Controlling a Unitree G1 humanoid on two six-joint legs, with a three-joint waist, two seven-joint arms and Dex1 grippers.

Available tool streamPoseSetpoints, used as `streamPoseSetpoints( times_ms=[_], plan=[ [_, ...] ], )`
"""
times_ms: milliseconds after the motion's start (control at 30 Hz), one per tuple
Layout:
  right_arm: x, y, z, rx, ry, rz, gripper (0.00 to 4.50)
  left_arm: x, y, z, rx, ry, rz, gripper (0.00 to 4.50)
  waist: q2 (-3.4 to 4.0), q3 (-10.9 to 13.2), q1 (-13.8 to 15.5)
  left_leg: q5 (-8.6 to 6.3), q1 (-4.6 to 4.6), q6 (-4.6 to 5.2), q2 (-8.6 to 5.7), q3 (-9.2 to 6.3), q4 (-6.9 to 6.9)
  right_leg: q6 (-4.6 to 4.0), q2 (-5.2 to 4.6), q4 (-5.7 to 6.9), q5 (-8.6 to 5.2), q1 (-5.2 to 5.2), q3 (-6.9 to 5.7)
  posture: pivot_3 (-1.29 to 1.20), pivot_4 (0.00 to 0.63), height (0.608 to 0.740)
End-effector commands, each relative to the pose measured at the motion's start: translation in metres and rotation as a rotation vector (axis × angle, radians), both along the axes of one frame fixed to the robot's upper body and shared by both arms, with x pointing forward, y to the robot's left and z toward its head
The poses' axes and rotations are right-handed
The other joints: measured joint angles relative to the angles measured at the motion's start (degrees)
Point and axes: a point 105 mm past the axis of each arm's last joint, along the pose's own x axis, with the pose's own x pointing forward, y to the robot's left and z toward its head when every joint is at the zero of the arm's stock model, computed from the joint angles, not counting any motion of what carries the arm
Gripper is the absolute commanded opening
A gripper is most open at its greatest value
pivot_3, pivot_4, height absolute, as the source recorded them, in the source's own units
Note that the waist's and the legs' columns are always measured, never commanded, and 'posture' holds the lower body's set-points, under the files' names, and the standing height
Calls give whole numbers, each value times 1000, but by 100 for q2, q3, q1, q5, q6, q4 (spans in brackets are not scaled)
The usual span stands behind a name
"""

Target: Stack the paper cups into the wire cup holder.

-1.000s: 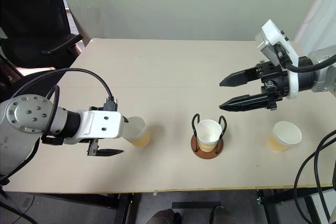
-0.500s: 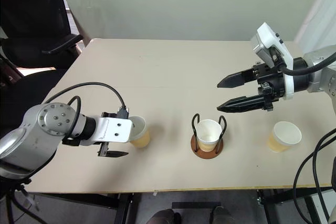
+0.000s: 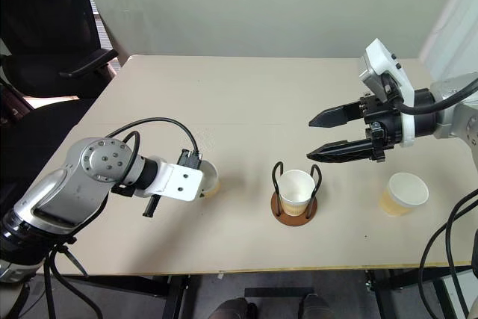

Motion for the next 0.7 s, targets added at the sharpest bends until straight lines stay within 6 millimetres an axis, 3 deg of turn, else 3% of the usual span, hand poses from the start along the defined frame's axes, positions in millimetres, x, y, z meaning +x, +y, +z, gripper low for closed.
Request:
streamPoseSetpoints(
  times_ms=[33, 200, 300, 567, 700],
  plan=[
    [-7, 0, 12, 24, -59, 9, 3678, 0, -3, 13, -2, -41, -38, 57, 0, 0, 0, 0, 0, 0, 0, 0, 1, 0, 0, 0, 0, 0, 0, 0, 150, 740],
    [-7, -7, 16, 22, -57, 7, 3678, -2, -9, 24, -66, -17, -56, 57, -1, 0, 3, 0, -1, 1, 0, 0, 2, 0, 0, 2, 0, 0, 0, 0, 150, 740],
    [-7, -18, 25, 46, -43, -20, 3678, 0, -15, 40, -134, -5, -63, 57, -1, 0, 8, 0, -4, 1, 0, -1, 5, -1, -1, 4, -1, 0, -1, 0, 150, 740],
    [-14, -46, 17, 19, -9, -103, 3678, -17, -71, 107, -383, 101, -292, 57, -6, -3, 48, -1, -9, 3, -1, 4, 6, 8, -5, 1, 4, 1, -1, 0, 150, 740],
    [-31, -45, 15, -17, -38, -77, 3678, -16, -88, 121, -382, 126, -403, 57, -4, -3, 46, -2, -12, 4, -1, 8, 4, 23, -5, -4, 6, 0, -1, 0, 150, 740]
  ],
)
